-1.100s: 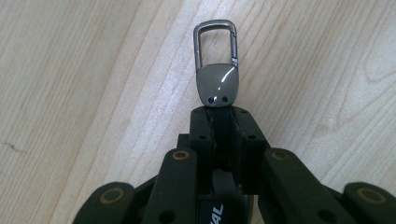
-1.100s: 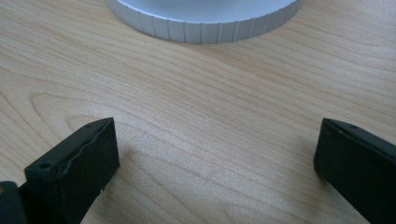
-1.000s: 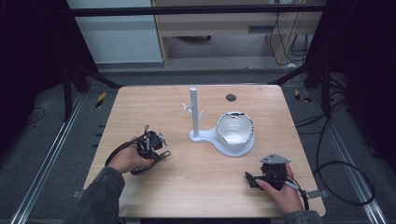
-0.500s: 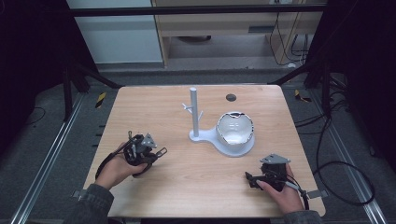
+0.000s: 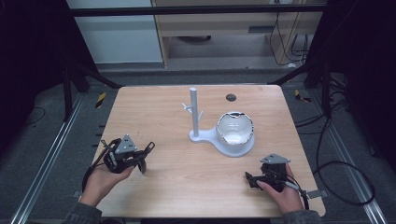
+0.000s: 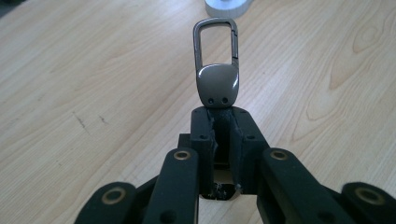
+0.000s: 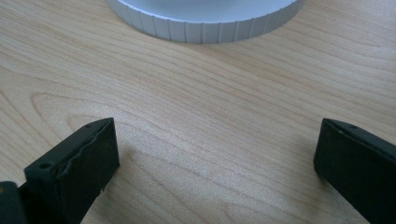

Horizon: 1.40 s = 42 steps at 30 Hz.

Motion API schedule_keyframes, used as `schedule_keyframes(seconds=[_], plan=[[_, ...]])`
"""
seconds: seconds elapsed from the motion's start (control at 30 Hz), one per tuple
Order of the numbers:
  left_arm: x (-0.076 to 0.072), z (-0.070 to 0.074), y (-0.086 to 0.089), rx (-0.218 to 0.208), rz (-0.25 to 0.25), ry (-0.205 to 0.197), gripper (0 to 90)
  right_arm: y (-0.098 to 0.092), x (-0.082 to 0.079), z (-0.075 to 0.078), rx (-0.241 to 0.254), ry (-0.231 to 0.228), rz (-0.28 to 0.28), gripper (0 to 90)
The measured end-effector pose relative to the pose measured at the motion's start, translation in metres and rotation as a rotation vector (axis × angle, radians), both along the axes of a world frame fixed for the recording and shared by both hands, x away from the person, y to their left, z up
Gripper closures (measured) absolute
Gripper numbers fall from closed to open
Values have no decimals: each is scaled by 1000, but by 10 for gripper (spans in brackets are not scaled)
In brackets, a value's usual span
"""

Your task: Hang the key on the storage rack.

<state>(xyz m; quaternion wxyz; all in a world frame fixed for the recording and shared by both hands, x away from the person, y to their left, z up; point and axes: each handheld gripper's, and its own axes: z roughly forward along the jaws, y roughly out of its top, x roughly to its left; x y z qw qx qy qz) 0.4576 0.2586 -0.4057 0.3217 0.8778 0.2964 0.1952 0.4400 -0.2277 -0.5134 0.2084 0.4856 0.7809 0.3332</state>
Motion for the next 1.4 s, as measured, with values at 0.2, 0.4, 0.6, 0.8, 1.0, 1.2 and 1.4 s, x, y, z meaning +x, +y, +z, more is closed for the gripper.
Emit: schedule_keyframes(seconds=[0.2, 0.4, 0.6, 0.8, 1.0, 1.2, 1.4], plan=[[-2, 5, -10, -32, 1, -35, 806, 0, 1, 0, -1, -2, 6, 4], [2, 4, -20, -51, 6, -43, 806, 0, 1, 0, -1, -2, 7, 3], [4, 4, -27, -78, 8, -60, 806, 0, 1, 0, -1, -1, 6, 4], [8, 8, -38, -110, 11, -80, 806, 0, 1, 0, 0, -1, 5, 4], [14, 11, -50, -131, 16, -83, 806, 1, 1, 0, 0, -1, -4, 4], [19, 22, -62, -156, 24, -118, 806, 1, 1, 0, 0, -1, -5, 4], [28, 24, -72, -189, 75, -145, 806, 1, 4, 0, 0, -1, 14, 4]])
